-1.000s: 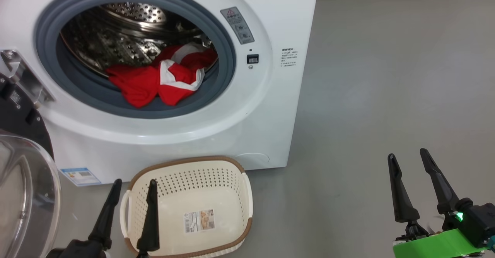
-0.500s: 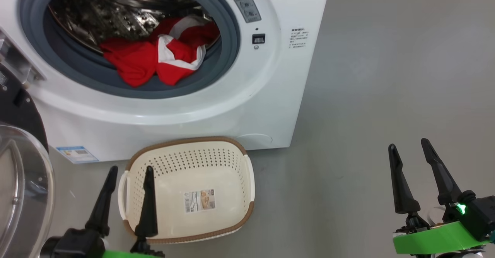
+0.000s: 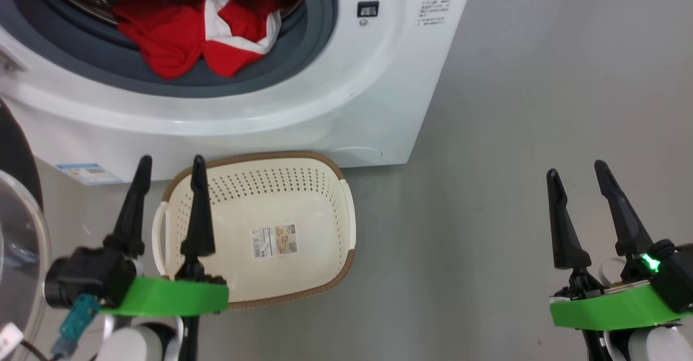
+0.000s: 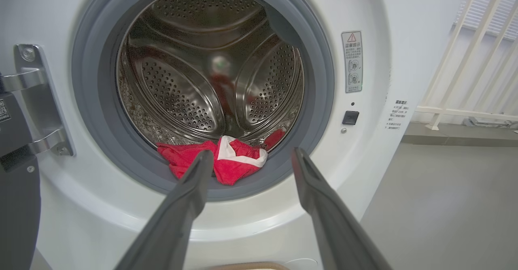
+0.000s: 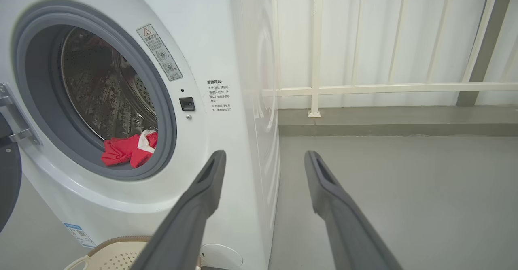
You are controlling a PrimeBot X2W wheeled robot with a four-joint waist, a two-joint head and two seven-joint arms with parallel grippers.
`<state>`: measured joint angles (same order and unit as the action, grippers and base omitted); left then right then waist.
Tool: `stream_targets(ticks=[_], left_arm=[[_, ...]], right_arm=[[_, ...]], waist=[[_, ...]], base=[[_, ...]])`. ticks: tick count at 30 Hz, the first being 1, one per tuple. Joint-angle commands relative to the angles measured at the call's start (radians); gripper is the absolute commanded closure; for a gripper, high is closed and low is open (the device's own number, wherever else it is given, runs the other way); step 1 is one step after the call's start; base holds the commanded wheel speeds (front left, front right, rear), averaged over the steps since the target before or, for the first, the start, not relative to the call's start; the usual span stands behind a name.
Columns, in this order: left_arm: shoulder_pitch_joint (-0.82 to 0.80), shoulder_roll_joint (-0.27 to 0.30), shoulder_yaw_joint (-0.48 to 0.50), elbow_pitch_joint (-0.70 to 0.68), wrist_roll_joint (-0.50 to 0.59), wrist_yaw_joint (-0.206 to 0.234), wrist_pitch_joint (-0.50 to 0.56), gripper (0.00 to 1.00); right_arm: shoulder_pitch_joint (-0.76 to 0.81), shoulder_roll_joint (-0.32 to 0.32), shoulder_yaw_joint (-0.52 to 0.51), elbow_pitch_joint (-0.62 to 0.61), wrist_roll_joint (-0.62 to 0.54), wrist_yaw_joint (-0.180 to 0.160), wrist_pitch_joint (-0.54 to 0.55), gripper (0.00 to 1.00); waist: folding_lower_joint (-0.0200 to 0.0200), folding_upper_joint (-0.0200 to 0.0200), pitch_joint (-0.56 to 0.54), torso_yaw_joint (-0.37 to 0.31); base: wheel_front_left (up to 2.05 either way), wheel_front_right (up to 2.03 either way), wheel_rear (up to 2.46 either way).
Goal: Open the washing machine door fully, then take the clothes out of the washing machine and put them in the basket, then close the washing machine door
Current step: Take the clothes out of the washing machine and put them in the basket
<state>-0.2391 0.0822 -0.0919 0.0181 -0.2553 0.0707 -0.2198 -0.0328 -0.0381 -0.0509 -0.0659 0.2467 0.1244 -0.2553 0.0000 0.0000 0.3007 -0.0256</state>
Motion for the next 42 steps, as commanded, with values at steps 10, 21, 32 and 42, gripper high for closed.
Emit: stream_targets(ticks=[10, 21, 32, 42], left_arm=[[-0.203, 0.052, 0.053, 0.092, -0.005, -0.007, -0.008, 0.00], [-0.437, 0.089, 0.042, 0.259, 0.024, -0.003, 0.000, 0.00], [-0.643, 0.159, 0.024, 0.457, 0.098, 0.039, 0.032, 0.00], [-0.812, 0.200, 0.030, 0.676, 0.102, 0.055, 0.046, 0.00]], right_arm=[[-0.070, -0.012, 0.029, -0.023, 0.016, 0.006, -0.006, 0.00], [-0.100, -0.012, 0.046, -0.014, 0.032, 0.006, -0.006, 0.00], [-0.130, -0.012, 0.061, -0.011, 0.043, 0.006, -0.006, 0.00], [-0.158, -0.012, 0.075, -0.007, 0.055, 0.006, -0.006, 0.00]], waist=[[0.0000, 0.0000, 0.096, -0.031], [0.0000, 0.0000, 0.153, -0.067], [0.0000, 0.0000, 0.223, -0.099], [0.0000, 0.0000, 0.276, -0.117]], base=[[0.00, 0.00, 0.00], [0.00, 0.00, 0.00], [0.00, 0.00, 0.00], [0.00, 0.00, 0.00]])
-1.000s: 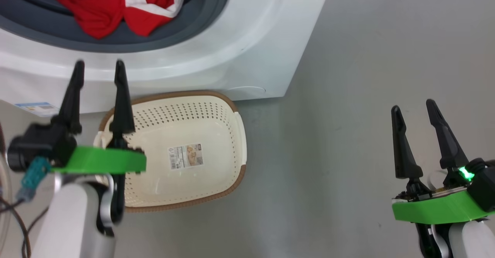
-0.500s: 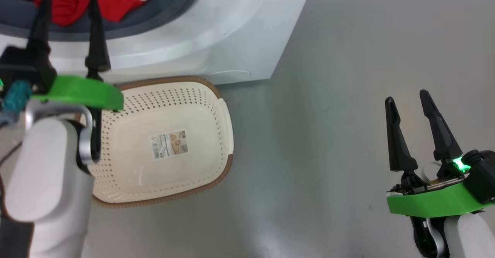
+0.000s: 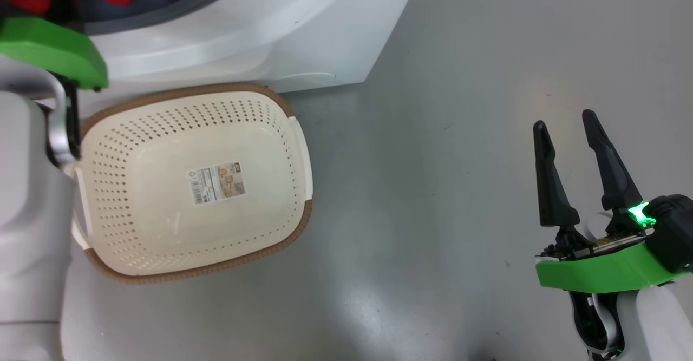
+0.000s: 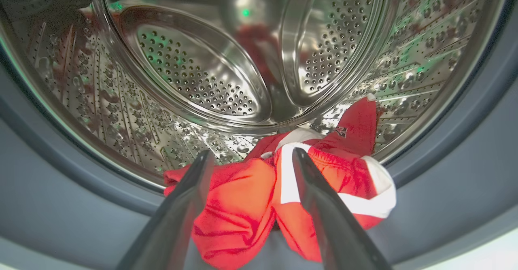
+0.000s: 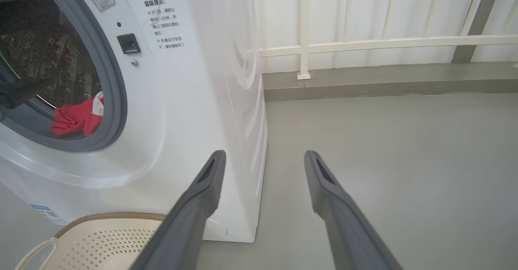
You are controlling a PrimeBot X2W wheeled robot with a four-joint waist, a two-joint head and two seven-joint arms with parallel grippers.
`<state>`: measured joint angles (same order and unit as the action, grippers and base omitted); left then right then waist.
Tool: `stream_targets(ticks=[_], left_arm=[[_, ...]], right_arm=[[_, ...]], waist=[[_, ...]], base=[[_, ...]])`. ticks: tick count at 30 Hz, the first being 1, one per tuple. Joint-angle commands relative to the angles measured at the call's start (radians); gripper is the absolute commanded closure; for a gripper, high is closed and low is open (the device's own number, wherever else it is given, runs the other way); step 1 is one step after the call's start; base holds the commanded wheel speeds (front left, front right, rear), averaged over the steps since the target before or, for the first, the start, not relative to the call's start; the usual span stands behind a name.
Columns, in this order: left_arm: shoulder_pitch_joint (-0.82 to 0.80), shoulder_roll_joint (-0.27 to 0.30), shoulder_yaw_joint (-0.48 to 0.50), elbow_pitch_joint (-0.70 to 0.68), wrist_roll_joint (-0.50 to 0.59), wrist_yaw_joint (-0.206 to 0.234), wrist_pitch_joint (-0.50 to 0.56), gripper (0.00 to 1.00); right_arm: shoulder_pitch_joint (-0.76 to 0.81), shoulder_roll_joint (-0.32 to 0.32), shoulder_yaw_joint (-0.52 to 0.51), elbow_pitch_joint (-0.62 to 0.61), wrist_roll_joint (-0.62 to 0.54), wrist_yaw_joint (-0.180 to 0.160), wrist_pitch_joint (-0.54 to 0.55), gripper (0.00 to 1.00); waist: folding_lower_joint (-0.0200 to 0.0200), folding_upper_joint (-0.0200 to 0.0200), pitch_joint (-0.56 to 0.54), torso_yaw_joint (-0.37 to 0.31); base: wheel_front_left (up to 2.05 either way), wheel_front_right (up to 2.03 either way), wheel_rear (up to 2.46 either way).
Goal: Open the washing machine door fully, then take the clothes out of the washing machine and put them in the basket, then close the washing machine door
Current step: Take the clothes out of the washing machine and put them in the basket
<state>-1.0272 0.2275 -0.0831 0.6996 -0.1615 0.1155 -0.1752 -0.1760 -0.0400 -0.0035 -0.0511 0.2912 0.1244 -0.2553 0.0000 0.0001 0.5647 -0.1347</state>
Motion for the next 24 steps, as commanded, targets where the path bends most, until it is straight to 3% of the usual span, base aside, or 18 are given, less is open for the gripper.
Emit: stream_targets(ticks=[1, 16, 24], left_arm=[[-0.024, 0.055, 0.021, -0.005, 0.009, 0.010, 0.001, 0.00], [-0.200, 0.108, -0.019, 0.252, 0.048, 0.044, 0.088, 0.00], [-0.277, 0.125, -0.029, 0.381, 0.050, 0.080, 0.212, 0.00]], right_arm=[[-0.015, -0.010, 0.028, -0.022, 0.010, 0.006, -0.006, 0.00], [-0.039, -0.010, 0.050, -0.006, 0.026, 0.006, -0.006, 0.00], [-0.048, -0.010, 0.062, 0.006, 0.032, 0.006, -0.006, 0.00]], waist=[[0.0000, -0.0001, 0.012, -0.008], [0.0000, -0.0001, 0.051, -0.045], [0.0000, -0.0001, 0.069, -0.065]], base=[[0.00, 0.00, 0.00], [0.00, 0.00, 0.00], [0.00, 0.00, 0.00]])
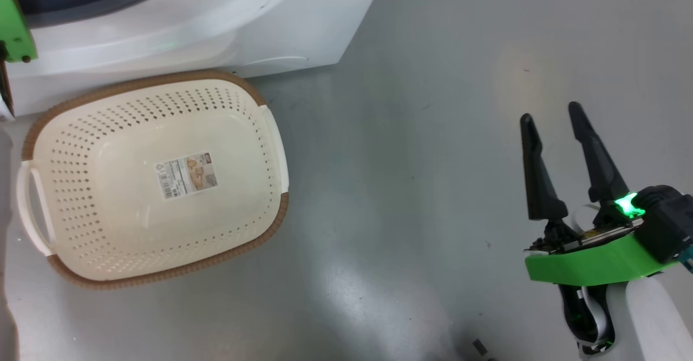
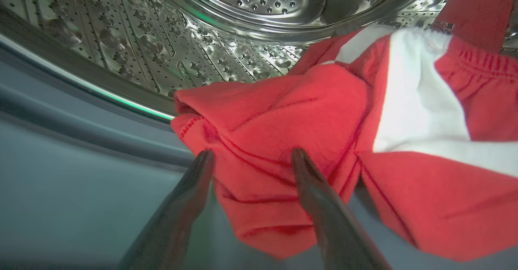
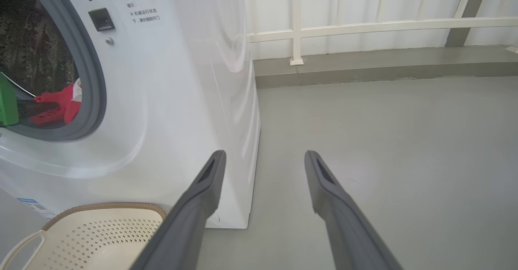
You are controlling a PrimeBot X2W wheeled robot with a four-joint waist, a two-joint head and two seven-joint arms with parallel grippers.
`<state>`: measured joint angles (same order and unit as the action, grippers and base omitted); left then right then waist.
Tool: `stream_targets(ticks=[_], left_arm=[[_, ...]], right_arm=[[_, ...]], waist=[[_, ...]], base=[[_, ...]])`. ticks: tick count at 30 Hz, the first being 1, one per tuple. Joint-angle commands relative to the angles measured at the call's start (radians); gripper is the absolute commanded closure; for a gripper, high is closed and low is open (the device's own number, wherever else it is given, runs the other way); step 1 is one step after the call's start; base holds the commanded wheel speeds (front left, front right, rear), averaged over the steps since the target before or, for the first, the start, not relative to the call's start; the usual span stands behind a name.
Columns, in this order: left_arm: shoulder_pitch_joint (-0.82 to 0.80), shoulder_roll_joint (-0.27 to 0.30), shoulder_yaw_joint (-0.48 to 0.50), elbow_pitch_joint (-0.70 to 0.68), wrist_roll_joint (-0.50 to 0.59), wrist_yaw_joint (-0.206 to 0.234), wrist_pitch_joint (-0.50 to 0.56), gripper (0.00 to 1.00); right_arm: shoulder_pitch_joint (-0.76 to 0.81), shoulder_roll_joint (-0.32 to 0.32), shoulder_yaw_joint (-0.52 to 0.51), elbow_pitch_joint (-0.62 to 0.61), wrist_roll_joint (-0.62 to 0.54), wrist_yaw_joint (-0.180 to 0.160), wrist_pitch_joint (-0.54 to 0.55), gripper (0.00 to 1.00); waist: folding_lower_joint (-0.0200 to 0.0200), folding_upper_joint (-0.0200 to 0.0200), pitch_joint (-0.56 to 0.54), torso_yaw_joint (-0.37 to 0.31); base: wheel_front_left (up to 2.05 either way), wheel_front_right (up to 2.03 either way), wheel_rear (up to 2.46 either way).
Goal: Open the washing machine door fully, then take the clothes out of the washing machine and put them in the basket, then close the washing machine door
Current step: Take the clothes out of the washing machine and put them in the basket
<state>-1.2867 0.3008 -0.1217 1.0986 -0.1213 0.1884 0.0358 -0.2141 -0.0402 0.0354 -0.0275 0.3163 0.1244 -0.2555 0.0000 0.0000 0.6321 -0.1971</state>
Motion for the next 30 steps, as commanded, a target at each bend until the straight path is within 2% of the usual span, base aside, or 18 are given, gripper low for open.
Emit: stream_targets(ticks=[1, 6, 13, 14, 15, 17, 18, 23, 30], left_arm=[[-0.022, 0.054, 0.009, -0.009, 0.008, 0.006, 0.010, 0.00], [-0.037, 0.067, 0.009, 0.034, -0.003, 0.002, 0.040, 0.00], [-0.045, 0.079, -0.006, 0.064, -0.004, -0.005, 0.024, 0.00], [-0.047, 0.080, -0.008, 0.067, -0.005, -0.006, 0.022, 0.07], [-0.049, 0.080, -0.010, 0.070, -0.005, -0.008, 0.018, 0.36], [-0.052, 0.080, -0.013, 0.074, -0.007, -0.012, 0.008, 0.72], [-0.052, 0.079, -0.014, 0.077, -0.009, -0.015, 0.005, 0.99], [-0.049, 0.074, -0.018, 0.085, -0.018, -0.028, -0.016, 1.00], [-0.038, 0.062, -0.012, 0.063, -0.047, -0.055, -0.115, 1.00]], right_arm=[[-0.011, -0.010, 0.026, -0.017, 0.008, 0.006, -0.006, 0.00], [-0.014, -0.010, 0.034, -0.012, 0.014, 0.006, -0.006, 0.00], [-0.021, -0.010, 0.041, -0.009, 0.017, 0.006, -0.006, 0.00], [-0.023, -0.010, 0.043, -0.008, 0.017, 0.006, -0.006, 0.00], [-0.024, -0.010, 0.044, -0.008, 0.017, 0.006, -0.006, 0.00], [-0.026, -0.010, 0.045, -0.008, 0.016, 0.006, -0.006, 0.00], [-0.026, -0.010, 0.045, -0.008, 0.016, 0.006, -0.006, 0.00], [-0.027, -0.010, 0.044, -0.005, 0.014, 0.006, -0.006, 0.00], [-0.031, -0.010, 0.045, -0.002, 0.014, 0.006, -0.006, 0.00]], waist=[[0.0000, 0.0000, 0.002, -0.006], [0.0000, 0.0000, 0.006, -0.018], [0.0000, 0.0000, 0.020, -0.027], [0.0000, 0.0000, 0.022, -0.028], [0.0000, 0.0000, 0.024, -0.028], [0.0000, 0.0000, 0.026, -0.028], [0.0000, 0.0000, 0.027, -0.027], [0.0000, 0.0000, 0.027, -0.023], [0.0000, 0.0000, 0.022, -0.013]], base=[[0.00, 0.00, 0.00], [0.00, 0.00, 0.00], [0.00, 0.00, 0.00], [0.00, 0.00, 0.00], [0.00, 0.00, 0.00], [0.00, 0.00, 0.00], [0.00, 0.00, 0.00], [0.00, 0.00, 0.00], [0.00, 0.00, 0.00]])
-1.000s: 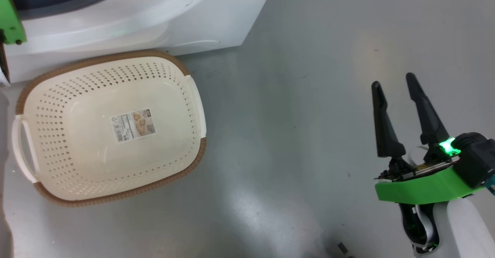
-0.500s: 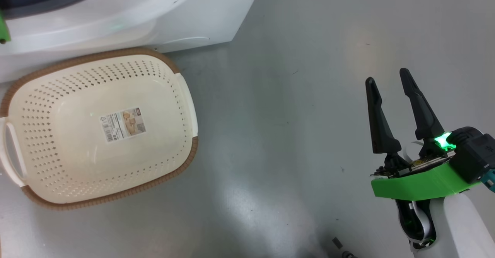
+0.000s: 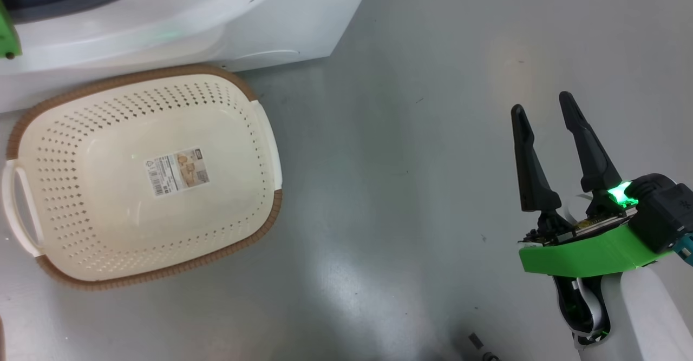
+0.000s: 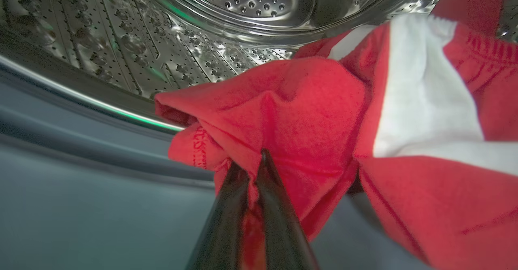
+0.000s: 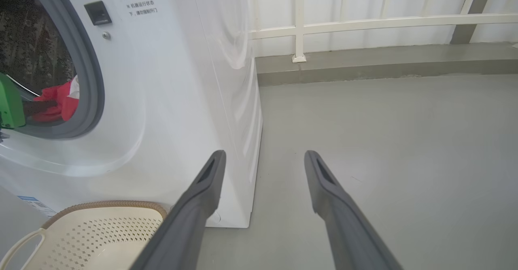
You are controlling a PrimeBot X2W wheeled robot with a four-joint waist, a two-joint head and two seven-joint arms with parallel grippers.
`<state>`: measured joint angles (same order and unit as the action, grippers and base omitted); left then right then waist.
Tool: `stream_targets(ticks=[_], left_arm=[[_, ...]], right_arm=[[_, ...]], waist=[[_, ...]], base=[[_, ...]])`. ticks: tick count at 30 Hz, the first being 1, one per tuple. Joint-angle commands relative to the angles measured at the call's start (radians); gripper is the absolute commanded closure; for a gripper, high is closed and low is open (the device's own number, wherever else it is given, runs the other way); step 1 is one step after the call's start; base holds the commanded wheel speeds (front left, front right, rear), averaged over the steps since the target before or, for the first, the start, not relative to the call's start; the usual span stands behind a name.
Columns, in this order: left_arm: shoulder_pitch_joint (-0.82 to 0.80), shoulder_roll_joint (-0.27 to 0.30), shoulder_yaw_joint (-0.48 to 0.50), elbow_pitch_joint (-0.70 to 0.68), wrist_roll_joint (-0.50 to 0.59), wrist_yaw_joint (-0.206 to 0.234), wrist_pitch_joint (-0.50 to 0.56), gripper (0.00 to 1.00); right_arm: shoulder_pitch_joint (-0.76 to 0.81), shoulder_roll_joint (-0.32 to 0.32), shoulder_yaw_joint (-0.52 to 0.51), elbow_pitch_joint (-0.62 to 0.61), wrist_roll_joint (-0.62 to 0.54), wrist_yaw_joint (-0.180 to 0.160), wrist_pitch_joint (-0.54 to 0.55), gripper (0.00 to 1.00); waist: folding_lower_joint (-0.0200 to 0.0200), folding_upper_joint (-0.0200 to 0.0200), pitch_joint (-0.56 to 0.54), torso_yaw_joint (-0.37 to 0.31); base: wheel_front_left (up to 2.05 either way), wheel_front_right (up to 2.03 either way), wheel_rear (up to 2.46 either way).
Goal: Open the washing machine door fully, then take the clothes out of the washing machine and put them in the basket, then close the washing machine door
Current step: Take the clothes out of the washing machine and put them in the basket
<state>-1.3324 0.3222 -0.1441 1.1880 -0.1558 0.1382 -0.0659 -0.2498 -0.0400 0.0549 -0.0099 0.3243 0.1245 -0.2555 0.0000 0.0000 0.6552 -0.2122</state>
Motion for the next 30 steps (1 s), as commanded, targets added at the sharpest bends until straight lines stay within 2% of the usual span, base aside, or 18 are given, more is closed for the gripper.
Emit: stream_targets(ticks=[1, 4, 10, 15, 21, 30], left_arm=[[0.011, 0.039, 0.011, -0.030, -0.016, -0.010, -0.027, 1.00], [0.021, 0.031, 0.011, -0.046, -0.029, -0.036, -0.075, 1.00], [0.059, 0.020, -0.017, -0.104, -0.021, -0.062, -0.164, 1.00], [0.109, 0.011, -0.015, -0.190, -0.034, -0.076, -0.190, 1.00], [0.211, 0.009, 0.002, -0.348, -0.050, -0.072, -0.195, 1.00], [0.401, -0.005, 0.036, -0.626, -0.059, -0.037, -0.196, 1.00]], right_arm=[[0.005, -0.010, 0.025, -0.019, 0.007, 0.006, -0.006, 0.00], [0.006, -0.010, 0.025, -0.018, 0.009, 0.006, -0.006, 0.00], [0.006, -0.010, 0.024, -0.018, 0.009, 0.006, -0.006, 0.00], [0.009, -0.010, 0.018, -0.020, 0.004, 0.006, -0.006, 0.00], [0.018, -0.010, 0.007, -0.021, -0.001, 0.006, -0.006, 0.00], [0.030, -0.010, 0.003, -0.022, -0.004, 0.006, -0.006, 0.00]], waist=[[0.0000, 0.0000, -0.002, 0.004], [0.0000, 0.0000, -0.005, 0.009], [0.0000, 0.0000, -0.017, 0.024], [0.0000, 0.0000, -0.028, 0.034], [0.0000, 0.0000, -0.046, 0.051], [0.0000, 0.0000, -0.086, 0.075]], base=[[0.00, 0.00, 0.00], [0.00, 0.00, 0.00], [0.00, 0.00, 0.00], [0.00, 0.00, 0.00], [0.00, 0.00, 0.00], [0.00, 0.00, 0.00]])
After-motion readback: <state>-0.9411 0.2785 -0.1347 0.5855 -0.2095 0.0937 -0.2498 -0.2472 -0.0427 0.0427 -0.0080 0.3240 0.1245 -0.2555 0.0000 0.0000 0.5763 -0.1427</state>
